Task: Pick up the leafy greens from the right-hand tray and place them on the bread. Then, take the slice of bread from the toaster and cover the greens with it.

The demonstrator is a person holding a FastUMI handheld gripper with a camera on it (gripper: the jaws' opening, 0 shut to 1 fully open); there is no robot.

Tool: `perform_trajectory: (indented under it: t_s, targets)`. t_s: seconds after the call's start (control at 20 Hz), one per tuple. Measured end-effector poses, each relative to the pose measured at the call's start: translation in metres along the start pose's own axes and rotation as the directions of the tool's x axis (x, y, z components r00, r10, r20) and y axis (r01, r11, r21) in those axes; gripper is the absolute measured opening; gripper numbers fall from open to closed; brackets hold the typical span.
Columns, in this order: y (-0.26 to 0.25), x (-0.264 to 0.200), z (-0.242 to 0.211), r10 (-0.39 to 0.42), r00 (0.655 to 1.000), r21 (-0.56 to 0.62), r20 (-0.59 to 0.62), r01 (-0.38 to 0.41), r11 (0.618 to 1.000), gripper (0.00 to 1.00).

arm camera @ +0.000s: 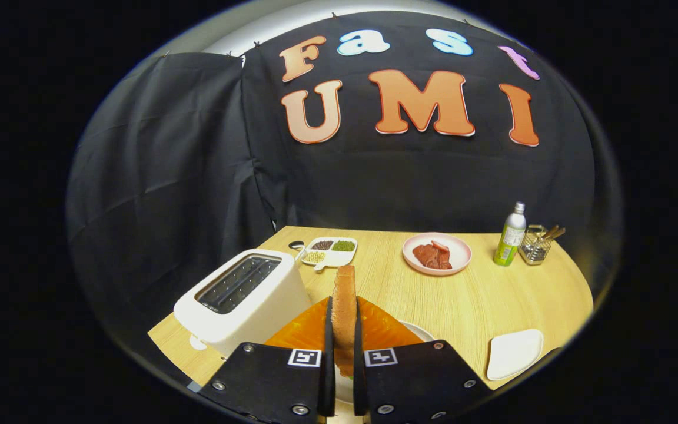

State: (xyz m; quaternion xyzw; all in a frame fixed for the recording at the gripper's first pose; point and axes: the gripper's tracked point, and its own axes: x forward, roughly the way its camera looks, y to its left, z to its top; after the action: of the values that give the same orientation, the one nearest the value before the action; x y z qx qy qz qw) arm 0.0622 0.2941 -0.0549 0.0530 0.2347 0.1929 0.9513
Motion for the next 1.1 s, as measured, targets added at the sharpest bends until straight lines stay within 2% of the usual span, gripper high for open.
perform_trajectory:
  t_s: [0.45, 0.75, 0.95, 1.05, 1.1]
  targets:
    - [-0.005, 0.011, -0.048, 0.123, 0.99, 0.117, -0.072, -0.114, 0.987, 0.13]
    - [-0.037, 0.017, -0.066, 0.099, 0.99, 0.163, -0.099, -0.082, 0.983, 0.12]
    - [-0.053, 0.023, -0.077, 0.062, 0.989, 0.167, -0.134, -0.039, 0.985, 0.21]
    - [-0.061, 0.025, -0.081, 0.037, 0.989, 0.157, -0.145, -0.013, 0.987, 0.28]
    - [-0.065, 0.027, -0.083, 0.021, 0.988, 0.149, -0.151, 0.002, 0.989, 0.36]
